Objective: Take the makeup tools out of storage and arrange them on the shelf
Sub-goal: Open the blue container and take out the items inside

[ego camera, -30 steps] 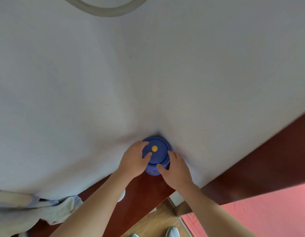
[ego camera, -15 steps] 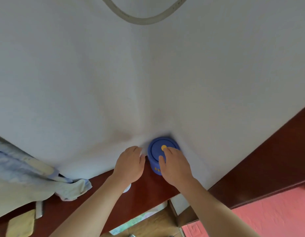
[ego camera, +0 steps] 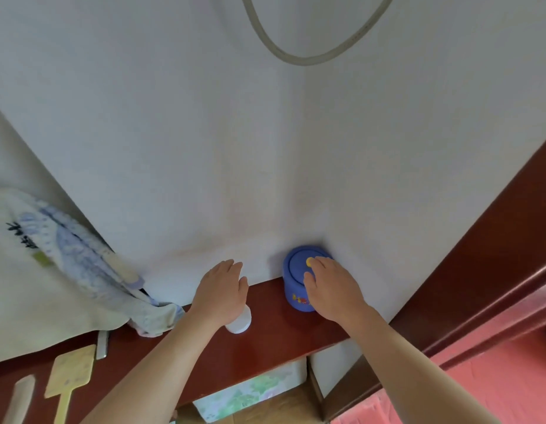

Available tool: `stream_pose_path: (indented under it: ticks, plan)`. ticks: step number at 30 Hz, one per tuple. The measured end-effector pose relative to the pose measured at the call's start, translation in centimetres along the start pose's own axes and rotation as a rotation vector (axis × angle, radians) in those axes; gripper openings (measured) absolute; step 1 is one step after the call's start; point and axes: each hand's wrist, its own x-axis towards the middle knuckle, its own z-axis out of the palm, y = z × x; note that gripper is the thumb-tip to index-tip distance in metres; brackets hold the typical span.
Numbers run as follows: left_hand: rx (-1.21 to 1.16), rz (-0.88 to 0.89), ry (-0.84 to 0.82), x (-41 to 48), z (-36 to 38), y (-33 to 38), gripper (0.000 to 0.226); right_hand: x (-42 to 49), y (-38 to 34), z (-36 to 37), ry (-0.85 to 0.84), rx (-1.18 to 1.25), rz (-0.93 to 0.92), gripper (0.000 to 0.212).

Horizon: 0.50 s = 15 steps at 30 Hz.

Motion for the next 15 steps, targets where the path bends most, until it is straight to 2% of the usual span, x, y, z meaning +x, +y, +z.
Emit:
stream_pose_path:
  ticks: [6,9,15]
  plan:
    - [-0.032,-0.045,0.015,-4.6,-2.1,-3.6,0.048,-2.4,-2.3,-0.9,-0.054,-0.006,0.009,0.045]
    - [-0.029,-0.076,0.028,-7.3,-2.6,-5.3,0.047,-3.9,-4.0,-0.6,0.005,0.015,0.024,0.051]
    - [0.002,-0.106,0.053,-12.3,-2.7,-8.7,0.043,-7.1,-7.7,0.4,0.027,0.03,-0.013,0.04]
